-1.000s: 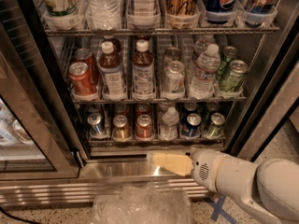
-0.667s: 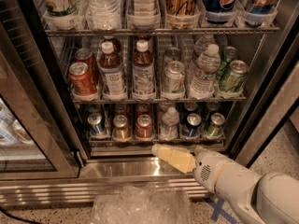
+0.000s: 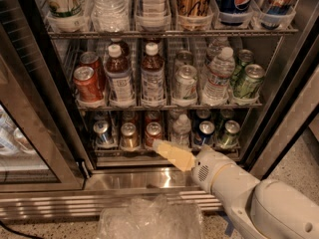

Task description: Pick water bottle from bottom shelf of fridge

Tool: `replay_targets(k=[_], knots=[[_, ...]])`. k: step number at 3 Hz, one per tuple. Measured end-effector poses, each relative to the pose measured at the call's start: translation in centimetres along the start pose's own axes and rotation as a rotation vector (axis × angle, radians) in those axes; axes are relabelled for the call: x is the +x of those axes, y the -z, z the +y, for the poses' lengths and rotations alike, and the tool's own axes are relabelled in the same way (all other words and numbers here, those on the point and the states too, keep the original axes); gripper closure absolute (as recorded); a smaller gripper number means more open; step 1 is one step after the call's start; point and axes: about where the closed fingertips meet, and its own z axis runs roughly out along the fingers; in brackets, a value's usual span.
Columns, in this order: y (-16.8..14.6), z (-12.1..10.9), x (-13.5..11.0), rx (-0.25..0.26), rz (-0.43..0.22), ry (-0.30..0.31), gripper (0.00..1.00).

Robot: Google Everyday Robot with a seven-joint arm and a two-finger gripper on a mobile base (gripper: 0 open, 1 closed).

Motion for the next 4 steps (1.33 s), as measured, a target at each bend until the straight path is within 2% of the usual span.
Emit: replay_targets(k=[1,2,3,4], knots=[[-0.1,-0.2,0.1,0.009,-0.002,0.005,0.00],[-0.9,-1.3,0.5,0.091,-0.026,0.052,0.00],[-4.0,1.7,3.7,0.070,-0.021,0.197,0.00],[-6.3,3.6,6.1,0.056,-0.058,0.320,0.00]])
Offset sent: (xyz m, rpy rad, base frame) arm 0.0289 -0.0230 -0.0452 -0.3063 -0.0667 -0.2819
